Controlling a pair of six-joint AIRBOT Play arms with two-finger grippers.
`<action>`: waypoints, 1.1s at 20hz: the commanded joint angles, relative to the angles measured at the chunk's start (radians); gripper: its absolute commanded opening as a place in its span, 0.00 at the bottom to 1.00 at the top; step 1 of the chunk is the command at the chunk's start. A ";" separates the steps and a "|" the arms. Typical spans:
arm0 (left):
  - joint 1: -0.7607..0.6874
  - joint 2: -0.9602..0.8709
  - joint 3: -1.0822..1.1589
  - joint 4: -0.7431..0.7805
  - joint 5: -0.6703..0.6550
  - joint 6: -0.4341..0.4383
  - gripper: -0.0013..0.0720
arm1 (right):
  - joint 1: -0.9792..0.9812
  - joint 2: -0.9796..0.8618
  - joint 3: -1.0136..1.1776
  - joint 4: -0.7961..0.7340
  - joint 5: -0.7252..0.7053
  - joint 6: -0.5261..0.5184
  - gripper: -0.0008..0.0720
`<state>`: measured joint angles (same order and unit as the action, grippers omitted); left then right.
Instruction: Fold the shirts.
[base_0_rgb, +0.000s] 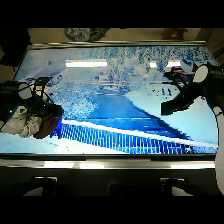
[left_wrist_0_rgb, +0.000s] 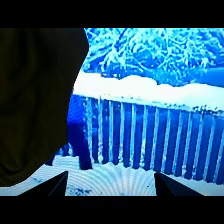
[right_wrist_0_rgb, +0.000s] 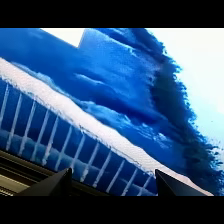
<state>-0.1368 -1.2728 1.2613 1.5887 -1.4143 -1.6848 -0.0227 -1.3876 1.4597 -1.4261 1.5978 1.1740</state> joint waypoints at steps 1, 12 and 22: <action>0.000 0.001 0.000 0.000 0.000 0.000 0.88 | 0.001 0.000 0.001 0.000 0.000 0.000 0.86; 0.000 0.001 0.000 0.000 0.000 0.000 0.88 | 0.001 0.000 0.001 0.000 0.000 0.000 0.86; 0.000 -0.020 0.000 0.001 0.156 -0.001 0.88 | 0.001 0.000 0.001 -0.011 -0.202 -0.003 0.86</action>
<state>-0.1368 -1.2877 1.2613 1.5887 -1.3209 -1.6875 -0.0227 -1.3876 1.4597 -1.4338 1.4864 1.1728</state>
